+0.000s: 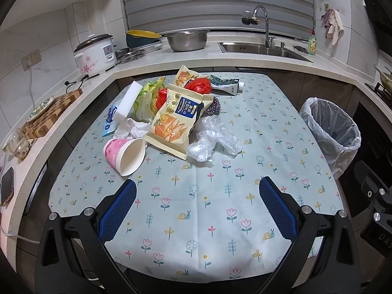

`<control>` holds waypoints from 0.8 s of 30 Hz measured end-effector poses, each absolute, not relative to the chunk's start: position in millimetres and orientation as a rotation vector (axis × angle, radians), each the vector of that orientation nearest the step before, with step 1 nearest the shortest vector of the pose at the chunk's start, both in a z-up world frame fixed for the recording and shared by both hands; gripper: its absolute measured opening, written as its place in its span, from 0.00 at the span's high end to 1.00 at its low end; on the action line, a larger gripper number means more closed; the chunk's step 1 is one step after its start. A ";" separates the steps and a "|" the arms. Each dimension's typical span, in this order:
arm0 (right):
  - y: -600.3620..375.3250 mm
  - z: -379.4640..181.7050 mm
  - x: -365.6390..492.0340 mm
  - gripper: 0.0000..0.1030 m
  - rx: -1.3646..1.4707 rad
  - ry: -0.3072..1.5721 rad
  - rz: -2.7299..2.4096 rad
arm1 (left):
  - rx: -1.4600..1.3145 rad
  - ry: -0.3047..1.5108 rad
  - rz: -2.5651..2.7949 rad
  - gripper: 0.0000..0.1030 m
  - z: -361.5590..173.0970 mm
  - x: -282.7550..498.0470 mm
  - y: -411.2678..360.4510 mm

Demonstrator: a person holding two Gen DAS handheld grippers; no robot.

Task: Collect trash
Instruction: 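Grasp the pink paper cup with the left tool while the right tool grasps the clear plastic bag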

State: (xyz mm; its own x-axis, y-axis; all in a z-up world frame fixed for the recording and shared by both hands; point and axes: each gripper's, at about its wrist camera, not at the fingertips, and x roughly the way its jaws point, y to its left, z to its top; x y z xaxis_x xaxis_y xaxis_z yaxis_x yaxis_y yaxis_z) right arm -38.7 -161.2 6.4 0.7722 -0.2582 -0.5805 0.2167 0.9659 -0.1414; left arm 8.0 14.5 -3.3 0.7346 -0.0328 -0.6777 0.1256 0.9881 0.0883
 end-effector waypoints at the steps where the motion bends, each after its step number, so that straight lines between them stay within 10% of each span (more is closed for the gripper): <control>1: -159.8 5.8 -37.6 0.07 -0.070 0.641 -0.257 | 0.125 0.742 -0.087 0.07 -4.1 10.1 16.1; 24: -101.7 -19.2 42.8 0.07 -0.061 0.716 -0.191 | 0.129 0.773 -0.032 0.07 -43.0 91.0 121.6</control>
